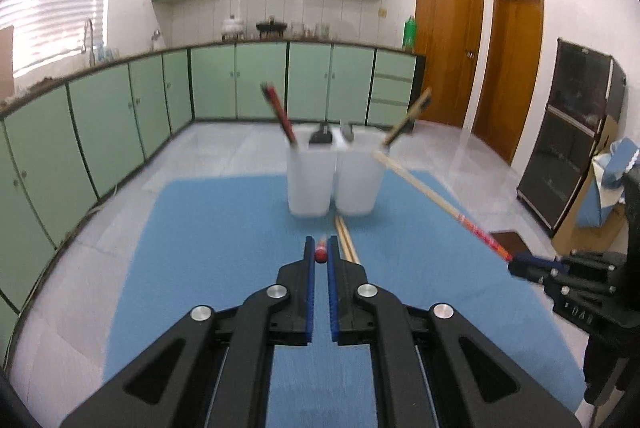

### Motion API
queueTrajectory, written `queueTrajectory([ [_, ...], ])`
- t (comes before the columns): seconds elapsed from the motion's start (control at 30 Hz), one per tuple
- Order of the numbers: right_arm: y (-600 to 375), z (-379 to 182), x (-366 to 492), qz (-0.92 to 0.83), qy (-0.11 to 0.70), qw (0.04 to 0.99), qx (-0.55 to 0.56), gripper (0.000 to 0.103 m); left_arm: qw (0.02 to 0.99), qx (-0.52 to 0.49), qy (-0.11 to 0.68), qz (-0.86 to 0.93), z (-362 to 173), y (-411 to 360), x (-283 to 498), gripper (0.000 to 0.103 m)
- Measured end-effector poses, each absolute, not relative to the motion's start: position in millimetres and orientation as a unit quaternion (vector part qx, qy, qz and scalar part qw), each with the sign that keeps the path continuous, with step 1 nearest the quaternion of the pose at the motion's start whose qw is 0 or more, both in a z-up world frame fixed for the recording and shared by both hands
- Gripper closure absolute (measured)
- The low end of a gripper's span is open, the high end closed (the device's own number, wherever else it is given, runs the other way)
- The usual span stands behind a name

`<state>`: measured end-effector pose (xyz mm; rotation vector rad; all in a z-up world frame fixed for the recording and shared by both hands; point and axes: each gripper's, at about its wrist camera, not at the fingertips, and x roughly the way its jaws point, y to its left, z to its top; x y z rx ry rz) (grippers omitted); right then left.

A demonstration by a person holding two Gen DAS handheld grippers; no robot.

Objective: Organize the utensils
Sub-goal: 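Lift both chopsticks over the white holder and open both grippers to drop them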

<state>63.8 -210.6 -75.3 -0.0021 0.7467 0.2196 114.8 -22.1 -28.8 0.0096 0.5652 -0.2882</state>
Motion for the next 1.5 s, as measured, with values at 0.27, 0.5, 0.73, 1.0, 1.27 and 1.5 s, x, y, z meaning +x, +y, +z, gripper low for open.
queueTrajectory([
  [0.27, -214, -60, 71, 0.113, 0.397, 0.911, -0.011, 0.098, 0.958, 0.002, 0.244, -0.151, 5, -27, 125, 0.097],
  [0.5, -223, -43, 79, 0.122, 0.387, 0.914, 0.015, 0.098, 0.958, 0.004, 0.24, -0.155, 6, -33, 125, 0.097],
  [0.73, -227, 6, 101, 0.142, 0.347, 0.927, 0.01, 0.098, 0.96, -0.008, 0.227, -0.166, 26, -30, 143, 0.097],
  [1.0, -224, 58, 133, 0.168, 0.314, 0.934, 0.0, 0.098, 0.96, -0.018, 0.208, -0.188, 57, -31, 168, 0.097],
  [1.27, -231, 127, 174, 0.17, 0.248, 0.954, 0.006, 0.098, 0.973, -0.014, 0.14, -0.185, 114, -36, 195, 0.097],
  [1.5, -241, 154, 224, 0.154, 0.211, 0.965, 0.026, 0.098, 0.979, -0.006, 0.117, -0.164, 131, -45, 241, 0.097],
])
